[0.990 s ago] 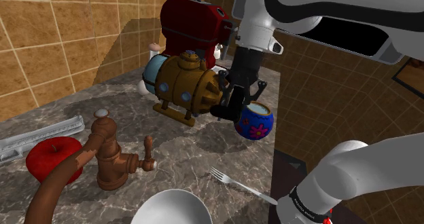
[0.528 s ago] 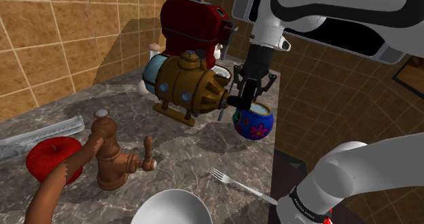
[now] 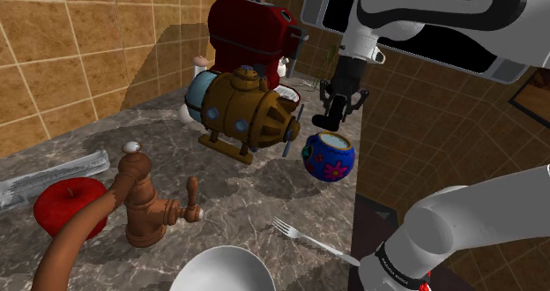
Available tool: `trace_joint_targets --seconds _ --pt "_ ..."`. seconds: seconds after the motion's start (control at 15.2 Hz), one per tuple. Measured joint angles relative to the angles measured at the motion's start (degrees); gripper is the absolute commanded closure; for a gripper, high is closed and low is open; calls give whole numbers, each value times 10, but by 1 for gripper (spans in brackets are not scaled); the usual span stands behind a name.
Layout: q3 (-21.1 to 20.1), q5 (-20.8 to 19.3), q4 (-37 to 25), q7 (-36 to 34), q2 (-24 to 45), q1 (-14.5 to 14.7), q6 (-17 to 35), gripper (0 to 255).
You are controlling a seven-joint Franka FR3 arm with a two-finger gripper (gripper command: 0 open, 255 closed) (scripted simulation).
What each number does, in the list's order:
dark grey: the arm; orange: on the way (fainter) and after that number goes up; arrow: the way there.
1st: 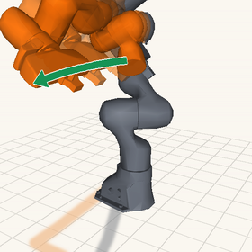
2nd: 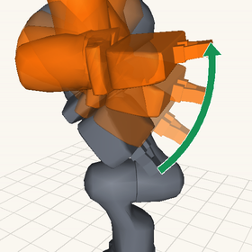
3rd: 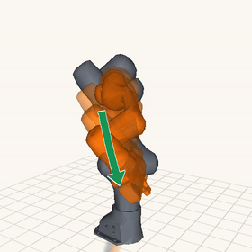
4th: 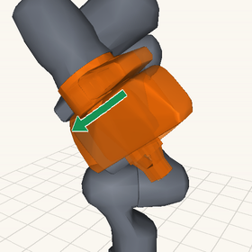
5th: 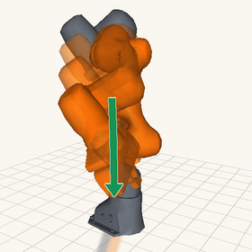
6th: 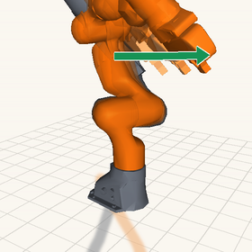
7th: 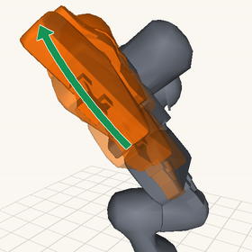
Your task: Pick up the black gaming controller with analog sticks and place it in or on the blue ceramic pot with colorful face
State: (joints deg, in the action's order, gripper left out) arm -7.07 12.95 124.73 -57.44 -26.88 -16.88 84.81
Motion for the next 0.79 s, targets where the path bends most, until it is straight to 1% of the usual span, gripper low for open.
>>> trace_joint_targets --seconds 0.79 --pt "-2 1 81 20 3 -1 86 255"
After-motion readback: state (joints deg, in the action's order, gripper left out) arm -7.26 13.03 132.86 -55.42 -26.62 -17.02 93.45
